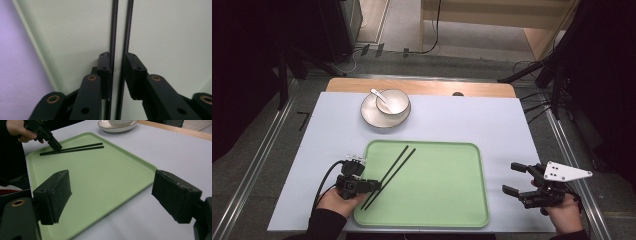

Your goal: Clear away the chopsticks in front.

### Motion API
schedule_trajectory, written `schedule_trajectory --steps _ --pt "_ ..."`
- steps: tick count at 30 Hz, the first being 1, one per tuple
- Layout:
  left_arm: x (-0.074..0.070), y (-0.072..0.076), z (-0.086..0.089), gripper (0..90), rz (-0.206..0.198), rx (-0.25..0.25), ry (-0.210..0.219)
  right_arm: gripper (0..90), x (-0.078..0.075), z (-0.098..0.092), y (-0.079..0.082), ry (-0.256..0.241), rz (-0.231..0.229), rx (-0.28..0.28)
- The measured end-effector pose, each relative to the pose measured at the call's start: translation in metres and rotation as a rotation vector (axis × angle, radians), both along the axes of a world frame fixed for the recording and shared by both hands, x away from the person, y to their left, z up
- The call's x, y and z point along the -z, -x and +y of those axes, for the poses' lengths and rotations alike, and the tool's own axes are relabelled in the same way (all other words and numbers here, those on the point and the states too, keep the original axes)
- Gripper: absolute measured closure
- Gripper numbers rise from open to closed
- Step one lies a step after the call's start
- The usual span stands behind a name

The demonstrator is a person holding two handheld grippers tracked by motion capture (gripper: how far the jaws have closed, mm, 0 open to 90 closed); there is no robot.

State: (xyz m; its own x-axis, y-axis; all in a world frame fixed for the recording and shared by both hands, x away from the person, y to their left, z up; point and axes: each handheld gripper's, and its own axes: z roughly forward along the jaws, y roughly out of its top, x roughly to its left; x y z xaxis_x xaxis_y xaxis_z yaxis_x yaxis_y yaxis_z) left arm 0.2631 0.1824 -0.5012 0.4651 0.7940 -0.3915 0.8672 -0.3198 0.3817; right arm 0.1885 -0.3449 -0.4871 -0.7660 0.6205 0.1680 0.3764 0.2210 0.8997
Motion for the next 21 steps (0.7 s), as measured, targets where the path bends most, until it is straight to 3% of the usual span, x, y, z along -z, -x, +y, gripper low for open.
schedule_trajectory --steps 9,13,21 --pt "-0.007 -0.004 0.006 54.3 -0.042 0.014 0.025 16.2 0.0 0.0 0.0 0.0 0.0 -0.002" --pt "-0.009 -0.007 0.013 44.6 -0.052 0.02 0.077 16.2 0.0 0.0 0.0 0.0 0.001 0.001" --pt "-0.016 -0.018 0.02 36.6 -0.168 0.088 0.085 16.2 0.002 0.0 -0.001 0.002 0.006 0.001"
